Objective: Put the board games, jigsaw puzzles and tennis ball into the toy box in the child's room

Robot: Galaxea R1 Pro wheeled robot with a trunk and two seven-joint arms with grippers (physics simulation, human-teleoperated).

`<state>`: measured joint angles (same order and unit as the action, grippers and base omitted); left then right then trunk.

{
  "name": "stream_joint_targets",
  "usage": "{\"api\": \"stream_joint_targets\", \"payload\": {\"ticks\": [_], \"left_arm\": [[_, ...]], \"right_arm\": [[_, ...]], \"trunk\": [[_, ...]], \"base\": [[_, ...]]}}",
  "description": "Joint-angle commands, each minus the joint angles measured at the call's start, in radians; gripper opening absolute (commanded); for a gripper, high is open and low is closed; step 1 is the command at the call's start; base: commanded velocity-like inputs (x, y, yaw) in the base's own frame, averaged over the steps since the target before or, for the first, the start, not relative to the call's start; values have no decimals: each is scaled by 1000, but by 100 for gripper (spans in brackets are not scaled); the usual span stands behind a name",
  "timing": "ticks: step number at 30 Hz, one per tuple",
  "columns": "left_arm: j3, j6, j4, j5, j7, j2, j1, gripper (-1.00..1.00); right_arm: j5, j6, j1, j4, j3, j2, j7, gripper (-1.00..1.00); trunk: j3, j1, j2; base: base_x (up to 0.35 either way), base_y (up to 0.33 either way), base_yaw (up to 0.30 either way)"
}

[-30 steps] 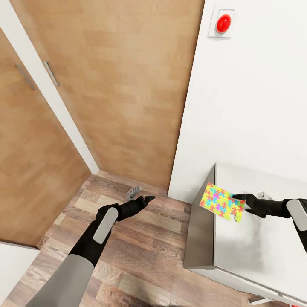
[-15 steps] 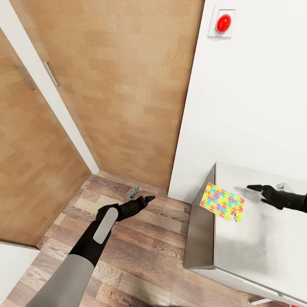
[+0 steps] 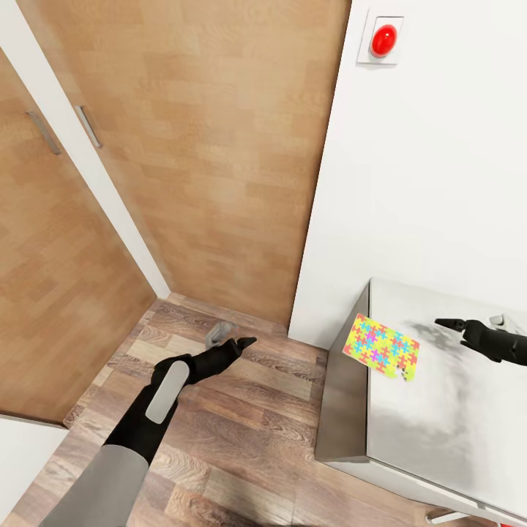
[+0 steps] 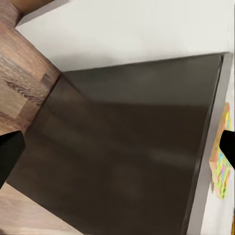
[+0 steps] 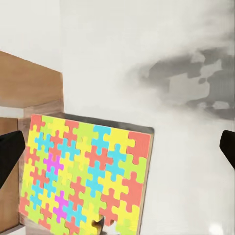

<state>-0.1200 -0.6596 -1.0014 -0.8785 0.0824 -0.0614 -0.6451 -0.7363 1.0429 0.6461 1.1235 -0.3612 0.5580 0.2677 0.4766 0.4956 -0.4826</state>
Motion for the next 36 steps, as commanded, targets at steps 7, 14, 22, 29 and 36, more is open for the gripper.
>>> {"api": "stream_joint_targets", "payload": {"ticks": [7,14,22,29,36], "left_arm": [[1,-4,-40,-24,42,39,-1,100],[1,-4,-79,-24,81,50,-1,100],[1,-4,-95,-24,126,50,-1,100],[1,-4,-95,-24,140,50,-1,100],[1,-4,-95,-24,140,50,-1,100]], "right_arm": [[11,4,1,39,-2,0,10,100],[11,4,1,79,-2,0,10,100],[11,4,1,115,-2,0,10,100],[11,4,1,115,-2,0,10,100],[11,4,1,115,-2,0,10,100]], "trunk": [[1,0,-1],[1,0,-1],[1,0,-1],[1,0,-1],[1,0,-1]], "base": [[0,0,0],[0,0,0],[0,0,0],[0,0,0],[0,0,0]]}}
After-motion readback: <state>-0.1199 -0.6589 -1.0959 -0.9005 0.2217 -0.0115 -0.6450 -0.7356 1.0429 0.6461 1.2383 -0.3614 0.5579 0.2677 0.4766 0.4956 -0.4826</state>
